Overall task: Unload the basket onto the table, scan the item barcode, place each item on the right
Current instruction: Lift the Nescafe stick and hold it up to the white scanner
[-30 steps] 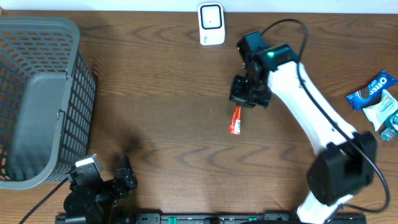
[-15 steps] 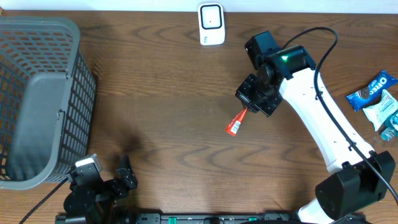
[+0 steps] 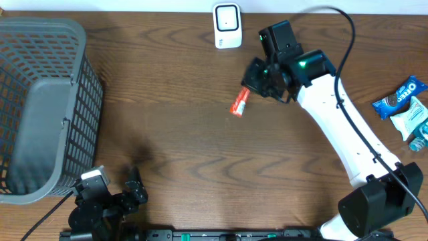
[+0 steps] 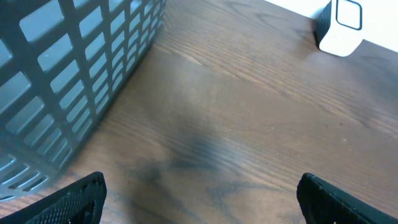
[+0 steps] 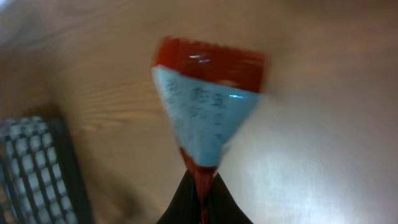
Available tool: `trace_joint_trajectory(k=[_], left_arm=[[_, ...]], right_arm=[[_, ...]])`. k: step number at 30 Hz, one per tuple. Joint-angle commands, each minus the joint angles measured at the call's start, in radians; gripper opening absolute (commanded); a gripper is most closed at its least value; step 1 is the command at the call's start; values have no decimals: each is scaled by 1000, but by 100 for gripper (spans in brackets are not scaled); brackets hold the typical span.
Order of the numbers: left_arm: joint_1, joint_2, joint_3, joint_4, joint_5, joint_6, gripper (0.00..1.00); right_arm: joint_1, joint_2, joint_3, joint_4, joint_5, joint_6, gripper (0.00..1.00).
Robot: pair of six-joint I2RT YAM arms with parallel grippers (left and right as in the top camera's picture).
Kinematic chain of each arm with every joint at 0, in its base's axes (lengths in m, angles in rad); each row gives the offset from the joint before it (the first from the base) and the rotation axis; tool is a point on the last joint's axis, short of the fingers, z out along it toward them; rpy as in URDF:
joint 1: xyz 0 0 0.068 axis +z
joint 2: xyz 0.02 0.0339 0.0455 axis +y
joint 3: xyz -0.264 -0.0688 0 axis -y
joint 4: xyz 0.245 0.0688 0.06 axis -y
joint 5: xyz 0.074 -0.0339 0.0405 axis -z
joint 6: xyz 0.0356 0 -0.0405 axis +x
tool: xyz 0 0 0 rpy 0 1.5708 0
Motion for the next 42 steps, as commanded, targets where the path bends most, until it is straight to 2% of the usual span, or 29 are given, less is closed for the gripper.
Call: trace_joint_trajectory(k=[1,6,8,15,18,20,26,30,42], left_arm=[[0,-2,0,-2,2,-6,98],[0,-2,0,-2,2,-6,98],[0,-2,0,-2,2,-6,98],[0,-2,0,-2,2,-6,98],[0,-2,0,-2,2,-6,98],[0,-2,0,-2,2,-6,98],[0,-2,0,-2,2,-6,98],[0,-2,0,-2,2,-6,98],[0,-2,0,-2,2,-6,98]], right_arm=[[29,-16,11,130,106,-363,1],[47,9,-6,375,445,-493,2],[47,40,-26,501,494,-568,2],[43,244,-34,949,497,-854,1],[44,347,-34,1226,497,-982,1],[43,446,-34,1495,498,-1074,1],[44,623,-31,1854,500,-1256,1],[43,710,-28,1936,476,-1267,1],[46,753,-27,1892,444,-1202,1]])
